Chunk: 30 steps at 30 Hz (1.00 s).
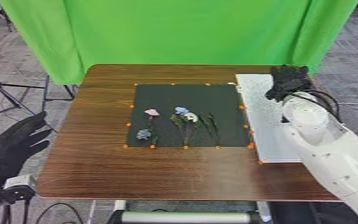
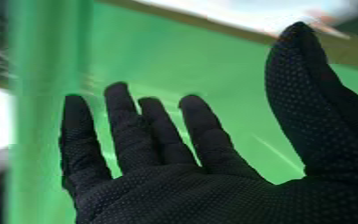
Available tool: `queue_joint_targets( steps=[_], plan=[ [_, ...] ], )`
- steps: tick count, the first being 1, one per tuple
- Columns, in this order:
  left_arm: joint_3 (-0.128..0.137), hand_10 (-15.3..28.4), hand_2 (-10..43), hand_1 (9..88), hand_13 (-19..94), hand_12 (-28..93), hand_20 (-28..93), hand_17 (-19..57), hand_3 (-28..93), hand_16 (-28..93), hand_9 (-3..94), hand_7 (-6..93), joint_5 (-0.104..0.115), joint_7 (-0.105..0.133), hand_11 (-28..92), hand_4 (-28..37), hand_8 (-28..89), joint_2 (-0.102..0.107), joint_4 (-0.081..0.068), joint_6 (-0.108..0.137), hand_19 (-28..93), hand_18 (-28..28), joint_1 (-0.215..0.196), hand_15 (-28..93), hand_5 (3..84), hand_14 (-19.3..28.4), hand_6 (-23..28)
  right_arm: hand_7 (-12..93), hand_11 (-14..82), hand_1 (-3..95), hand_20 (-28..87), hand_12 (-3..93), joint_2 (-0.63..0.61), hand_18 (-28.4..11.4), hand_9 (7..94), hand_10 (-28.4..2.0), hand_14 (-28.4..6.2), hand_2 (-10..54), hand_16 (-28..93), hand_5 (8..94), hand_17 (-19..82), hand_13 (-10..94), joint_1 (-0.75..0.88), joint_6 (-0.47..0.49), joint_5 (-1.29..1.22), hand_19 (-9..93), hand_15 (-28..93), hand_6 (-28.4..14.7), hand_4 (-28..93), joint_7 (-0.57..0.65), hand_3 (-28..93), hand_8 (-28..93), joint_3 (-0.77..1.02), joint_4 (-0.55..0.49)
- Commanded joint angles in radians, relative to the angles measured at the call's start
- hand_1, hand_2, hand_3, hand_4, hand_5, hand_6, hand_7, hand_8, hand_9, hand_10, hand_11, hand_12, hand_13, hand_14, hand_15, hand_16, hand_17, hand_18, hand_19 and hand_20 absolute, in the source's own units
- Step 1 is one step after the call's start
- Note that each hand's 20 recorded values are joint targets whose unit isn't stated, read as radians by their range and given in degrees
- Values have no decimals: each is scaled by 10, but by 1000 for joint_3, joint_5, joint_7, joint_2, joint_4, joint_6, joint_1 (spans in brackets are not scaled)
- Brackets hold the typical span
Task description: Arrange flowers
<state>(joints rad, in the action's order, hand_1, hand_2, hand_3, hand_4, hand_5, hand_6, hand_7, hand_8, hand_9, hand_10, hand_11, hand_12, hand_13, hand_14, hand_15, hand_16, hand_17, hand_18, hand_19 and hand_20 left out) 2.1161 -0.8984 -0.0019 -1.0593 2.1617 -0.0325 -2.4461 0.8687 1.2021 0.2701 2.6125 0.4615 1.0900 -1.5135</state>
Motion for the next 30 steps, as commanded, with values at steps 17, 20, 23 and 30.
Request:
queue_joint_targets(
  steps=[17, 20, 23, 30],
  plan=[
    [4, 88, -35, 231, 150, 183, 66, -92, 707, 33, 178, 225, -2, -2, 157, -283, -110, 3, 1, -3, 399, 190, 1, 231, 236, 116, 5, 377, 229, 323, 271, 188, -20, -152, 535, -82, -43, -95, 215, 402, 144, 596, 40, -123, 84, 568, 315, 3, -283, -45, 896, -190, 49, 208],
    [5, 88, -35, 231, 150, 183, 66, -92, 707, 33, 178, 224, -1, -2, 158, -283, -109, 3, 1, -3, 400, 190, -2, 230, 236, 116, 5, 379, 233, 333, 282, 184, -21, -142, 567, -78, -36, -95, 210, 428, 168, 624, 44, -169, 80, 592, 320, 11, -283, -51, 890, -197, 41, 232],
    [5, 88, -35, 230, 150, 182, 65, -92, 707, 33, 178, 224, 0, -3, 158, -283, -108, 4, 1, -2, 399, 190, -1, 231, 235, 116, 5, 430, 253, 384, 302, 232, -25, -137, 644, -69, -3, -95, 294, 485, 199, 697, 60, -282, 95, 620, 324, 27, -282, -52, 853, -170, 38, 250],
    [11, 88, -34, 230, 150, 181, 66, -92, 708, 33, 179, 222, 2, -3, 158, -283, -107, 6, 0, -5, 399, 190, -2, 231, 235, 117, 8, 585, 222, 481, 369, 512, -48, -144, 843, -43, 10, -95, 376, 638, 289, 821, 88, -379, 64, 695, 482, 35, -274, -90, 875, 18, 31, 145]
  ],
)
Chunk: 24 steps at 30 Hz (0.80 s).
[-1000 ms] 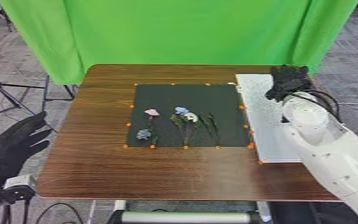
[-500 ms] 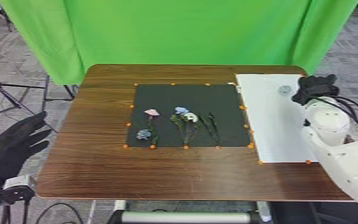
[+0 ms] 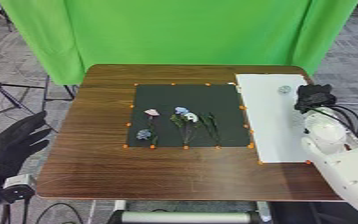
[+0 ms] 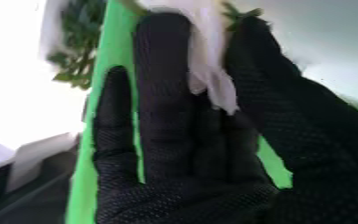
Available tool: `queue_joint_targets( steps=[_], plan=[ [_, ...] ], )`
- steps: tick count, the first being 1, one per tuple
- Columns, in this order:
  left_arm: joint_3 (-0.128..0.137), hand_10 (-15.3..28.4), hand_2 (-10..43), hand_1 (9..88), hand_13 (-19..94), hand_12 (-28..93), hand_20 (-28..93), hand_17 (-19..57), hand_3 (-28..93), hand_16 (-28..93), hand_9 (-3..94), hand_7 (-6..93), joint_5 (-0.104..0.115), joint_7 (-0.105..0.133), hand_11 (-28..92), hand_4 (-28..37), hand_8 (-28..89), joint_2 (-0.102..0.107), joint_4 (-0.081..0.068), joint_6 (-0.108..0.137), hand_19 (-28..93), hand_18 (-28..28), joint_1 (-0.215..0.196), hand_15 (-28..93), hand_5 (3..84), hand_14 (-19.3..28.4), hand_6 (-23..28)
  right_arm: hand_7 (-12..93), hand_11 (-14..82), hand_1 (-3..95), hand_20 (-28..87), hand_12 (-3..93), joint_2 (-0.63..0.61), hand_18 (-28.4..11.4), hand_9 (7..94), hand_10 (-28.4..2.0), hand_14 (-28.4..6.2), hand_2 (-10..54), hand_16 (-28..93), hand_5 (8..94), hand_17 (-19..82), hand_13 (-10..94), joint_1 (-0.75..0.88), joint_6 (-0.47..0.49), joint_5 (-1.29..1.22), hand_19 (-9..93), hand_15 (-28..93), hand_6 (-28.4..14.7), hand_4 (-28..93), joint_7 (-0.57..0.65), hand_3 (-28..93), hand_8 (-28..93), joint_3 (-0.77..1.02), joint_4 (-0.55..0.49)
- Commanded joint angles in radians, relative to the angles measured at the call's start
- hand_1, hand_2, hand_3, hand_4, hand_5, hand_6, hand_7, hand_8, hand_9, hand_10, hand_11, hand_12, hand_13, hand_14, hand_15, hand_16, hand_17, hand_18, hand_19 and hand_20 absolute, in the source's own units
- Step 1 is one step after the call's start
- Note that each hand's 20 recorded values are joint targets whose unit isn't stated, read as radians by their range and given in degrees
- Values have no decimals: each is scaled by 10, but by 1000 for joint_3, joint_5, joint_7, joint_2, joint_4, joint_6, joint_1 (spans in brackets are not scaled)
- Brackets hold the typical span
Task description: Arrange flowers
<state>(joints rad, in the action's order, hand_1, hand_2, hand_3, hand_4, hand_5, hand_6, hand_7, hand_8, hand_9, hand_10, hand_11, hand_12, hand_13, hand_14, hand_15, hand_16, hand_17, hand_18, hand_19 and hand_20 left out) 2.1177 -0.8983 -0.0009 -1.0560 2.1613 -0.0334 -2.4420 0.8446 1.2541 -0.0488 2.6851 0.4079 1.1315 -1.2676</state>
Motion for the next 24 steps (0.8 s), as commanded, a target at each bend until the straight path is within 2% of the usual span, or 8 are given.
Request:
queue_joint_targets(
  steps=[1, 7, 11, 15, 24],
  plan=[
    [8, 88, -34, 230, 151, 181, 66, -92, 708, 33, 179, 222, 2, -4, 158, -283, -107, 6, 0, -3, 399, 190, -4, 232, 235, 117, 8, 587, 228, 479, 371, 515, -23, -144, 844, -43, 8, -95, 377, 641, 292, 822, 35, -63, -22, 696, 489, 35, -269, -42, 878, 16, -15, -126],
    [-1, 88, -34, 229, 150, 181, 66, -92, 708, 33, 179, 221, 0, -8, 158, -283, -106, 8, -3, -8, 399, 190, 3, 233, 235, 117, 9, 594, 232, 481, 377, 517, 12, -143, 846, -47, 7, -95, 380, 644, 294, 821, 22, -100, -57, 693, 495, 34, -262, -140, 877, 8, -64, -287],
    [-4, 88, -35, 229, 150, 182, 66, -92, 709, 32, 179, 220, -1, -10, 158, -283, -106, 8, -3, -10, 399, 190, 6, 233, 235, 117, 9, 595, 231, 480, 379, 518, 57, -143, 845, -50, 6, -95, 385, 644, 287, 815, -11, -96, -64, 689, 494, 34, -263, -211, 875, 7, -121, -340],
    [-4, 89, -36, 229, 150, 182, 65, -92, 710, 32, 179, 221, 0, -9, 159, -283, -106, 8, 0, -4, 398, 190, 1, 232, 234, 117, 9, 594, 223, 479, 381, 514, 112, -142, 844, -50, 8, -95, 387, 642, 281, 809, -69, -87, -68, 685, 491, 38, -264, -252, 873, 4, -189, -323],
    [-10, 89, -35, 229, 151, 181, 65, -91, 709, 32, 179, 224, 0, -10, 157, -283, -107, 5, 2, 0, 398, 190, 1, 231, 234, 116, 9, 594, 216, 477, 386, 512, 188, -141, 839, -49, 7, -95, 392, 635, 272, 802, -153, -80, -11, 678, 487, 41, -266, -283, 868, 9, -301, -214]
  ],
)
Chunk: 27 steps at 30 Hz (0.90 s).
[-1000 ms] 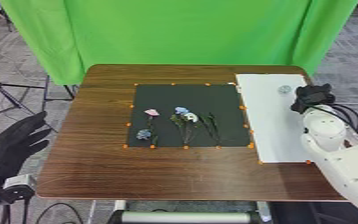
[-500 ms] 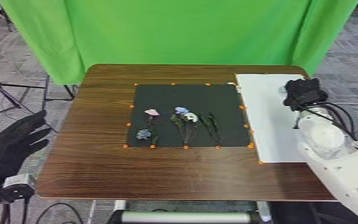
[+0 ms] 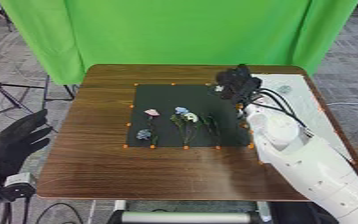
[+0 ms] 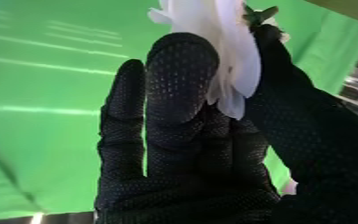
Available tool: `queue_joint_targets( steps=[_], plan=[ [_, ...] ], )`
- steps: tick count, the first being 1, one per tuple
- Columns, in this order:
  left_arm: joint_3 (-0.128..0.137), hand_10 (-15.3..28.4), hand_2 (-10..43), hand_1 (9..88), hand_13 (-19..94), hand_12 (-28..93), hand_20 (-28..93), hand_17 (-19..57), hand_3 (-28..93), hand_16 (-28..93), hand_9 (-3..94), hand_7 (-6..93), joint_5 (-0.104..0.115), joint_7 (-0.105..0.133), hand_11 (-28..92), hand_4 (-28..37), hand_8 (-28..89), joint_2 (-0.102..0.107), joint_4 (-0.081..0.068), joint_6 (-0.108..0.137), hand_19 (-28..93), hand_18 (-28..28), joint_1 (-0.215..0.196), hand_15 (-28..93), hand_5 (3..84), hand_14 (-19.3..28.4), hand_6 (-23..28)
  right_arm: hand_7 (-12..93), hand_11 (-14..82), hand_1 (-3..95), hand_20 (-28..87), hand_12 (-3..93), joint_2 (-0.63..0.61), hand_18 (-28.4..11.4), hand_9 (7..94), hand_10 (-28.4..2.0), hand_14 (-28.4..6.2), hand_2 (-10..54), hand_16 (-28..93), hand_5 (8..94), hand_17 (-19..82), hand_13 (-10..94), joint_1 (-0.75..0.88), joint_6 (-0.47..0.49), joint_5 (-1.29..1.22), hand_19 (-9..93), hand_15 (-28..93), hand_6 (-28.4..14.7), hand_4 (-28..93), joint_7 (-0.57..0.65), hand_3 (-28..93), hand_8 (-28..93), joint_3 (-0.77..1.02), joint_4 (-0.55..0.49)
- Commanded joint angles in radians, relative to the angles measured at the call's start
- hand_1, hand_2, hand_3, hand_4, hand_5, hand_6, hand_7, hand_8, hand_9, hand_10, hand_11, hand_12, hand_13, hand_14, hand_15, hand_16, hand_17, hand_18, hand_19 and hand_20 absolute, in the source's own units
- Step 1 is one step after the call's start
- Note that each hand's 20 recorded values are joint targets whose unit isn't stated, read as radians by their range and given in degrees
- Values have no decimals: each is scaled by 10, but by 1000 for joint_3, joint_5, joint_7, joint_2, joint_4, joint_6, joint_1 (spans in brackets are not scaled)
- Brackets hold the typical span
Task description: Arrange flowers
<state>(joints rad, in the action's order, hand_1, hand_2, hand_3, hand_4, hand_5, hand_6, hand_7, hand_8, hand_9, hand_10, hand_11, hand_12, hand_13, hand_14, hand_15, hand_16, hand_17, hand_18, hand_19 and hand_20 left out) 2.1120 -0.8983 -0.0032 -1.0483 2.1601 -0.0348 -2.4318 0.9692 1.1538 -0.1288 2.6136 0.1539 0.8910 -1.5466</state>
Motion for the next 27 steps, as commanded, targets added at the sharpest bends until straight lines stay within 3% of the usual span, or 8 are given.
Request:
queue_joint_targets(
  steps=[1, 14, 27],
  plan=[
    [-5, 89, -35, 229, 151, 181, 66, -92, 709, 32, 179, 223, 0, -8, 157, -283, -108, -2, 2, 1, 399, 190, -8, 230, 234, 117, 9, 595, 217, 476, 387, 513, 64, -141, 838, -49, 7, -95, 392, 635, 270, 802, -60, 0, 71, 678, 486, 41, -266, -26, 868, 9, -73, 77],
    [-7, 89, -35, 228, 150, 181, 65, -92, 709, 33, 179, 224, 1, -11, 157, -283, -108, -2, 0, 3, 400, 191, -3, 231, 234, 117, 9, 594, 203, 467, 394, 506, 92, -139, 827, -46, 11, -95, 398, 624, 251, 785, -77, 30, 183, 668, 470, 44, -278, -25, 863, 12, -85, 176],
    [-8, 88, -34, 226, 151, 182, 65, -92, 709, 34, 179, 222, 2, -11, 156, -283, -107, -2, -2, -3, 399, 190, -1, 230, 234, 117, 9, 583, 192, 418, 397, 489, 111, -142, 779, -48, 3, -95, 387, 579, 216, 739, -60, 25, 177, 646, 461, 41, -282, -30, 843, 5, -88, 160]
  ],
)
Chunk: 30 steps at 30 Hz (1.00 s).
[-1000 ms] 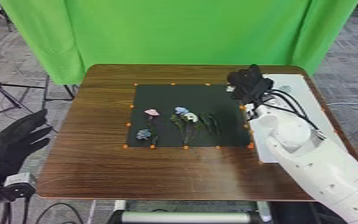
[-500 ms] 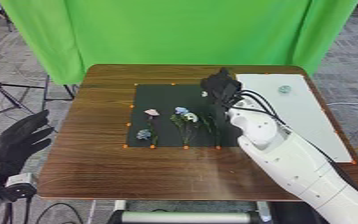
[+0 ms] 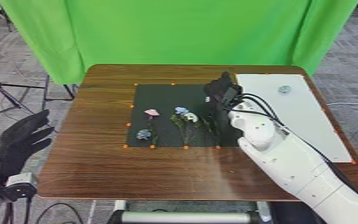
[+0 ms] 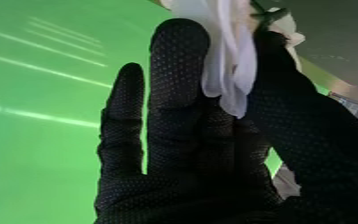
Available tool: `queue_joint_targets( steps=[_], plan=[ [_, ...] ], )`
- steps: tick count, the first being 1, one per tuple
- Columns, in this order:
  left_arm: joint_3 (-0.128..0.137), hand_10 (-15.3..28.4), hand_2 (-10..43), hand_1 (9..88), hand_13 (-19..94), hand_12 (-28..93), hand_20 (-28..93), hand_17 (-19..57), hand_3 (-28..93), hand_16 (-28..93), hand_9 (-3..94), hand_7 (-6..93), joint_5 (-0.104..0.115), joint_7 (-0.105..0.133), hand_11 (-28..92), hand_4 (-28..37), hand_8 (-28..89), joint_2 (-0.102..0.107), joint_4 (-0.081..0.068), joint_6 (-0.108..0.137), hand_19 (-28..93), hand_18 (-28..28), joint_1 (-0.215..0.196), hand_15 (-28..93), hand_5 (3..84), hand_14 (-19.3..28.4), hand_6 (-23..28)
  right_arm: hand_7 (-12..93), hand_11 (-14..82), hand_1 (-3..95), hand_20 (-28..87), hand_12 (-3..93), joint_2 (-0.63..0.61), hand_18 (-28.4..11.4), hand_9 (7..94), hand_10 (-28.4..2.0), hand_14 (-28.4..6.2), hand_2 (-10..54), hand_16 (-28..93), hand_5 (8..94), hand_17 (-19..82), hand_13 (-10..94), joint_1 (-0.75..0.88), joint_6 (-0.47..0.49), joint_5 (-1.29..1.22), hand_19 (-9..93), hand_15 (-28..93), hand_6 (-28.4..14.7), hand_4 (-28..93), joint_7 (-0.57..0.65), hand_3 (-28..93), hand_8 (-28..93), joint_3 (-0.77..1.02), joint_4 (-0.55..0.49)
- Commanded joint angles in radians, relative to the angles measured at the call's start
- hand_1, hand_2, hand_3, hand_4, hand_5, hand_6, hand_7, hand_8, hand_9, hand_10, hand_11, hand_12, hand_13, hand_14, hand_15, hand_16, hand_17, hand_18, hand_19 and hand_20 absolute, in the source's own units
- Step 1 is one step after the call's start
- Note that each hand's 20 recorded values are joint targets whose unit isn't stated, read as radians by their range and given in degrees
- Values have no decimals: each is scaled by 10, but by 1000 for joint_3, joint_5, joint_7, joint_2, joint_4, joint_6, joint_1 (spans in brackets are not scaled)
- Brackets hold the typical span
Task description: Arrange flowers
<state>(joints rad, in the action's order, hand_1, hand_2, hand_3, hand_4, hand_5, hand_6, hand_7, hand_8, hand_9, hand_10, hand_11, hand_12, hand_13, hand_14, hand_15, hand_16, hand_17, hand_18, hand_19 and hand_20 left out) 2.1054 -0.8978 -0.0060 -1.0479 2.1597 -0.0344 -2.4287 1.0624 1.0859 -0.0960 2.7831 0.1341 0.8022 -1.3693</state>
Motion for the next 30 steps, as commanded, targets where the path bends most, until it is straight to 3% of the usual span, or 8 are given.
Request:
queue_joint_targets(
  steps=[1, 9, 16, 18, 20, 30],
  plan=[
    [-4, 89, -34, 226, 151, 182, 65, -92, 709, 33, 179, 222, 1, -7, 156, -283, -107, 1, -4, -4, 399, 190, 1, 230, 233, 117, 9, 583, 194, 418, 398, 487, 14, -143, 779, -48, 3, -95, 384, 579, 216, 739, 7, -9, 9, 646, 464, 41, -282, -9, 842, 5, -3, -21],
    [0, 88, -34, 226, 151, 182, 65, -92, 709, 34, 180, 222, 2, -9, 155, -283, -106, 4, -5, -5, 397, 190, -2, 229, 232, 117, 8, 580, 197, 397, 399, 484, -13, -147, 743, -48, -2, -95, 373, 558, 199, 711, 24, 67, 29, 638, 472, 39, -283, -7, 838, -2, 0, -38],
    [1, 88, -33, 226, 150, 182, 65, -92, 708, 34, 180, 219, 2, -11, 154, -283, -106, 6, -6, -9, 397, 189, -2, 229, 232, 117, 9, 533, 335, 340, 407, 329, -25, -155, 657, -65, -20, -95, 282, 534, 171, 671, 36, 142, 34, 624, 511, 35, -283, -33, 850, -14, 21, -62],
    [2, 88, -33, 226, 150, 183, 66, -92, 708, 34, 180, 217, 3, -9, 152, -283, -105, 6, -5, -7, 397, 190, -3, 228, 233, 117, 9, 502, 372, 306, 411, 283, -29, -159, 630, -73, -24, -95, 260, 527, 160, 657, 42, 139, 20, 621, 524, 36, -283, -39, 867, -45, 32, -70],
    [3, 88, -32, 227, 151, 183, 66, -92, 706, 34, 180, 215, 3, -11, 151, -283, -104, 5, -5, -6, 397, 190, -4, 227, 233, 116, 9, 490, 377, 263, 416, 265, -32, -163, 609, -78, -30, -95, 250, 514, 150, 644, 46, 136, 24, 618, 532, 33, -283, -41, 881, -198, 42, -79],
    [4, 87, -33, 226, 151, 186, 66, -91, 708, 35, 180, 216, 2, -12, 148, -283, -103, 5, -7, -11, 397, 190, -1, 226, 233, 117, 9, 393, 323, 168, 426, 255, -46, -181, 489, -110, -50, -85, 232, 402, 127, 616, 50, 43, -103, 622, 531, -12, -282, 30, 873, -180, 108, -126]
  ],
)
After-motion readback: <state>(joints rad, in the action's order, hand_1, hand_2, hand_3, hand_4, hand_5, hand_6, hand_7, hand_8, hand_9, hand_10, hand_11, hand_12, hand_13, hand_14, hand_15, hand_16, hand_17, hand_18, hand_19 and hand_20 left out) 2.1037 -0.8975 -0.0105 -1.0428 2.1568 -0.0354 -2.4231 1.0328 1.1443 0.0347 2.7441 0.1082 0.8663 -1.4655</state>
